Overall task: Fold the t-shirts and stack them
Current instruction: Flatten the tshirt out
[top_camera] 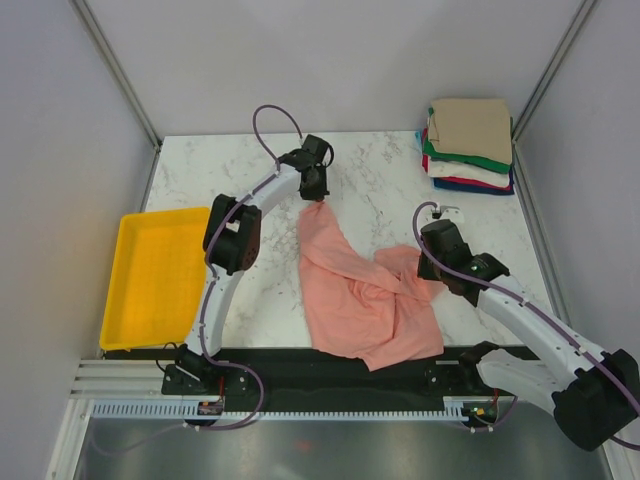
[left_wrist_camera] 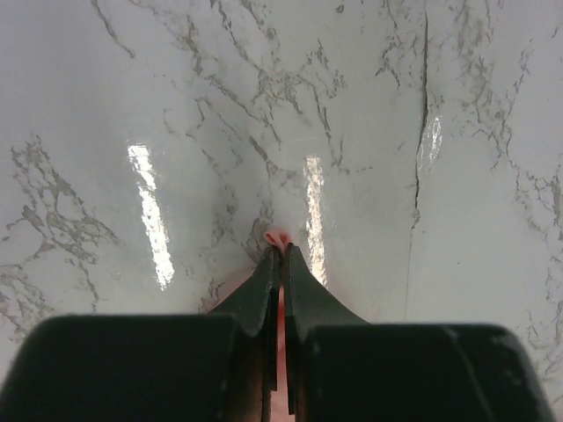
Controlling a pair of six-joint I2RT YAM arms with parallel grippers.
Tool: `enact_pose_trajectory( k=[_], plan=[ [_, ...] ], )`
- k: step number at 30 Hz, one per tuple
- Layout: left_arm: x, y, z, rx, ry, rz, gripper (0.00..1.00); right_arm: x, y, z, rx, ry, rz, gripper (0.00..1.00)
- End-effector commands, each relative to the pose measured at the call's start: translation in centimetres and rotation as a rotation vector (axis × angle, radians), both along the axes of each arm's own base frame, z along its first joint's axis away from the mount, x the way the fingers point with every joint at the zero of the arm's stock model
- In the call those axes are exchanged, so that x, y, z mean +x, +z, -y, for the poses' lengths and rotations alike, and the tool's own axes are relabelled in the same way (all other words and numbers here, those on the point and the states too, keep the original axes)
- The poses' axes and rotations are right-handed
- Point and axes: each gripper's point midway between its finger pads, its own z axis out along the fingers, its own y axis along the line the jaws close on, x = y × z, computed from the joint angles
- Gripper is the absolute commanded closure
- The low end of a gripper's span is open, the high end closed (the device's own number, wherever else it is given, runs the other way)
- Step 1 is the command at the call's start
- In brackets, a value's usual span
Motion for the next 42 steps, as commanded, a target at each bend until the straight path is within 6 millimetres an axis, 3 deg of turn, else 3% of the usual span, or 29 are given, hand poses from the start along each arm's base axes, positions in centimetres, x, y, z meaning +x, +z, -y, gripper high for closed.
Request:
enact_pose_trajectory(
  k=[1, 2, 3, 6, 7, 9, 10, 11, 13, 14, 16, 17, 20, 21, 25, 29, 34, 39, 41, 42],
  plan=[
    [1.3, 5.1, -1.5, 0.07, 0.005, 0.117, 0.98, 0.7, 0.2, -0.2, 0.004, -0.002, 0.02, 1.0],
    [1.4, 6.4, -2.2, 0.093, 0.021, 0.143, 0.98, 0.9, 0.7, -0.2, 0.006, -0.009, 0.029, 1.0],
    [1.3, 9.8, -2.6, 0.086, 0.031, 0.196, 0.98, 1.3, 1.1, 0.6, -0.023, -0.048, 0.043, 1.0],
    [0.1, 14.6, -4.9, 0.12, 0.07, 0.263, 0.98, 2.3, 4.3, 0.9, -0.022, -0.086, 0.097, 1.0],
    [-0.8, 19.5, -5.7, 0.094, 0.09, 0.342, 0.98, 3.1, 6.4, 1.0, -0.018, -0.106, 0.143, 1.0],
    [-2.4, 22.5, -7.7, 0.123, 0.135, 0.394, 0.98, 3.7, 8.9, 1.1, -0.021, -0.111, 0.193, 1.0],
    [-3.2, 24.6, -8.5, 0.125, 0.149, 0.431, 0.98, 4.3, 11.6, 1.1, -0.004, -0.121, 0.248, 1.0],
    [-4.9, 27.9, -10.1, 0.127, 0.18, 0.489, 0.98, 4.4, 13.1, 1.6, -0.014, -0.131, 0.28, 1.0],
    [-6.9, 31.3, -11.8, 0.13, 0.2, 0.556, 0.98, 4.7, 17.2, 1.9, -0.003, -0.128, 0.374, 1.0],
    [-8.9, 34.1, -13.3, 0.12, 0.227, 0.611, 0.98, 4.3, 19.4, 2.5, 0.006, -0.14, 0.433, 1.0],
    [-10.9, 36.5, -14.7, 0.118, 0.238, 0.664, 0.98, 3.9, 23.5, 3.2, 0.014, -0.13, 0.541, 1.0],
    [-13.0, 39.0, -16.0, 0.098, 0.262, 0.72, 0.98, 3.1, 25.6, 3.9, 0.031, -0.14, 0.601, 1.0],
    [-16.0, 42.0, -18.0, 0.07, 0.293, 0.794, 0.98, 0.7, 31.1, 5.6, 0.069, -0.155, 0.748, 1.0],
    [-18.1, 44.2, -19.0, 0.033, 0.302, 0.85, 0.98, 0.0, 32.4, 6.2, 0.081, -0.169, 0.784, 1.0],
    [-22.7, 48.7, -20.7, -0.045, 0.281, 0.977, 0.98, -5.1, 38.5, 9.2, 0.144, -0.191, 0.984, 1.0],
    [-26.3, 51.6, -22.6, -0.062, 0.279, 1.074, 0.98, -9.3, 41.6, 11.3, 0.171, -0.177, 1.13, 1.0],
    [-30.7, 54.3, -23.1, -0.146, 0.207, 1.175, 0.98, -14.7, 45.5, 12.5, 0.224, -0.096, 1.341, 1.0],
    [-32.8, 56.6, -23.1, -0.193, 0.15, 1.264, 0.98, -16.7, 49.7, 13.2, 0.173, -0.076, 1.441, 1.0],
    [-32.7, 57.5, -22.3, -0.202, 0.11, 1.29, 0.98, -14.2, 50.8, 12.4, 0.148, -0.092, 1.406, 1.0],
    [-32.3, 57.7, -22.2, -0.192, 0.105, 1.295, 0.98, -14.5, 52.2, 12.9, 0.135, -0.113, 1.417, 1.0]
  ],
)
